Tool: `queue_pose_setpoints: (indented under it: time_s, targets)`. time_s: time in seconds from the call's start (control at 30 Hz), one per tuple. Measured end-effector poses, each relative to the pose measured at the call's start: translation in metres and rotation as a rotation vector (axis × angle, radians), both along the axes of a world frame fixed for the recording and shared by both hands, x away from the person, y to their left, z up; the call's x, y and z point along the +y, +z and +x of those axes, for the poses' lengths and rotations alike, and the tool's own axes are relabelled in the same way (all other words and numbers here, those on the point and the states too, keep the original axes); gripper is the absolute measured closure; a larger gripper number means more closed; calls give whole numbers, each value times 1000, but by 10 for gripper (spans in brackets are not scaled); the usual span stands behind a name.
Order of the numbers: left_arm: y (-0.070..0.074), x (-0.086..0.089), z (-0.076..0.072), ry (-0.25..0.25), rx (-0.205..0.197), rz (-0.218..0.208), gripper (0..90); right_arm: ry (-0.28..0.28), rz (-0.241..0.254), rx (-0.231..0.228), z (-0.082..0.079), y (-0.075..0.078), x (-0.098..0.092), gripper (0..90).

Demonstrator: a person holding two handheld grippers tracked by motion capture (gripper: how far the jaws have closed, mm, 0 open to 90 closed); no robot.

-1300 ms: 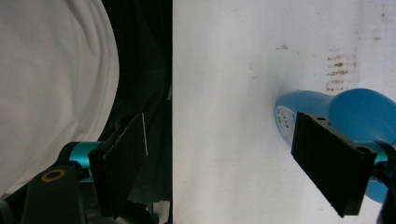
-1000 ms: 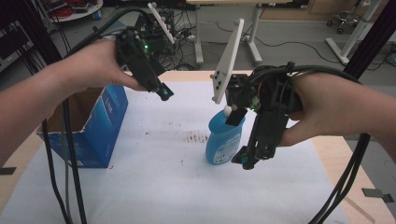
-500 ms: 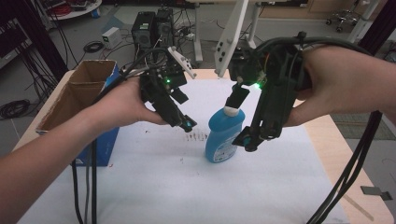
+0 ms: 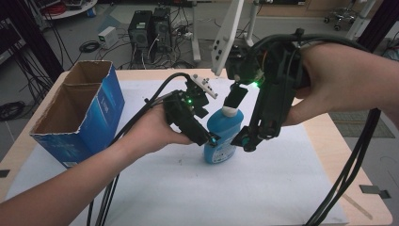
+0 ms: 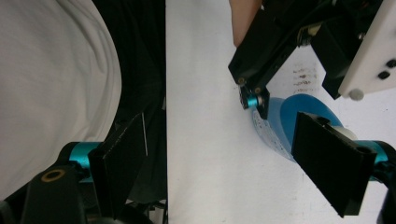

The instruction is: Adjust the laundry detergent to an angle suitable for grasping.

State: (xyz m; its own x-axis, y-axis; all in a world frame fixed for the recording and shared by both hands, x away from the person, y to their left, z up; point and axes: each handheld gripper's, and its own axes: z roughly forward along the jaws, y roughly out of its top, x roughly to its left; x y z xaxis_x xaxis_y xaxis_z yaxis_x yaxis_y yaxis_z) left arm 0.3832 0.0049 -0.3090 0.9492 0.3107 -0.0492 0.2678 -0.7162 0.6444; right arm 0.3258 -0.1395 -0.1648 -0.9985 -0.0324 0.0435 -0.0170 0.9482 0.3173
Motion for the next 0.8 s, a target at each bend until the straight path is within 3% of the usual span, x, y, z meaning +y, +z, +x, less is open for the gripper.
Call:
queue_pose_setpoints:
  time_s: [0.1,0.33,0.63,0.8]
  targets:
    - [-6,-7,1,15,8,-5,181,-2,-2,1,0,1,-1,177]
    - [-16,-18,4,33,1,49,181,-8,-2,4,1,0,-2,177]
    - [-24,-30,5,71,-4,47,182,-11,-2,-2,3,-1,-2,177]
    - [-25,-31,6,98,16,45,187,-10,-6,0,3,-1,-2,177]
